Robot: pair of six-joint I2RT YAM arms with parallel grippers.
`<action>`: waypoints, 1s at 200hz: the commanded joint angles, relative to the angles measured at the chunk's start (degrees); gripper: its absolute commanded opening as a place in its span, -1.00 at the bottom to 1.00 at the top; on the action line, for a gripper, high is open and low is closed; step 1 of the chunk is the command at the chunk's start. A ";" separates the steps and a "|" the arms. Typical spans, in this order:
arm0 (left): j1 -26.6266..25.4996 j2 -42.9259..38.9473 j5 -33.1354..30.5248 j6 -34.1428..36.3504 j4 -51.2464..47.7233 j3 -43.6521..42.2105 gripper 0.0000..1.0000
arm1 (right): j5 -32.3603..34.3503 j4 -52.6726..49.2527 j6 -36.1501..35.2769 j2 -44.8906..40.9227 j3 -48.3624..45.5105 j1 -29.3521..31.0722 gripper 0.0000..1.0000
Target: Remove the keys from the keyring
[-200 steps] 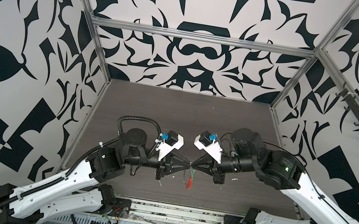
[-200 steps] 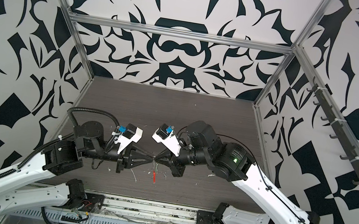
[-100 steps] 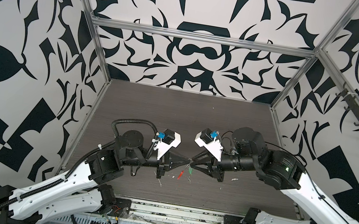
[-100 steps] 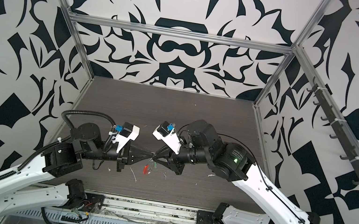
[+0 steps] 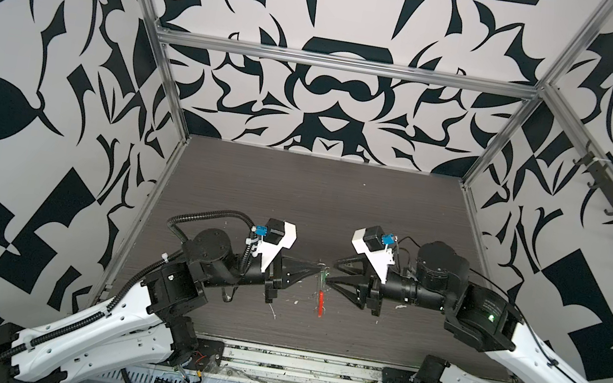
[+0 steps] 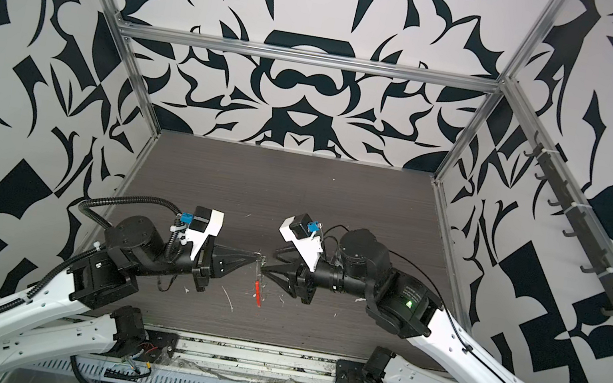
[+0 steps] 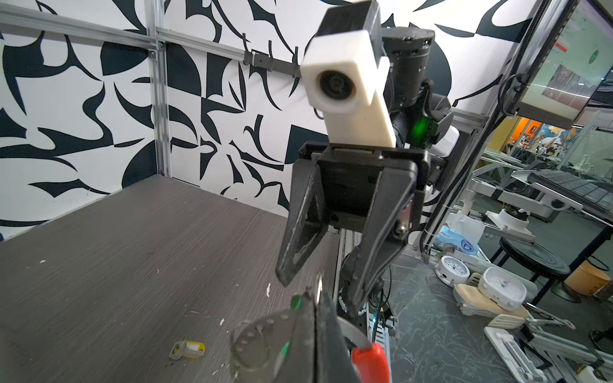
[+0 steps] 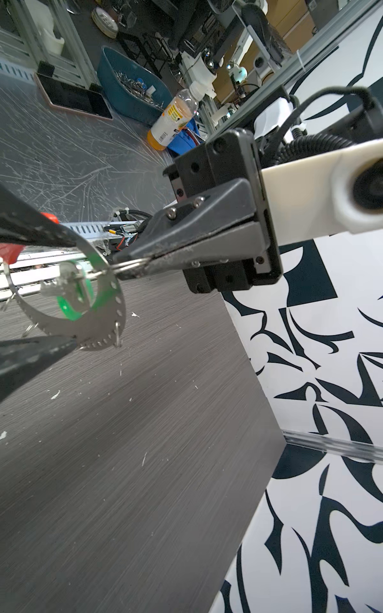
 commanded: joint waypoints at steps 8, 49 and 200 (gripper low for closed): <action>0.00 -0.86 -0.35 -0.70 3.29 -0.46 -1.00 | -1.09 9.20 1.67 -0.66 -0.86 0.02 -0.32; 0.00 -1.80 -2.31 -1.00 4.62 -1.53 -1.00 | -1.90 9.28 2.00 -0.12 -1.04 0.02 -0.70; 0.06 -2.26 -1.96 -2.84 10.87 -2.95 -1.00 | -2.89 11.94 5.35 2.90 -4.84 0.07 -1.00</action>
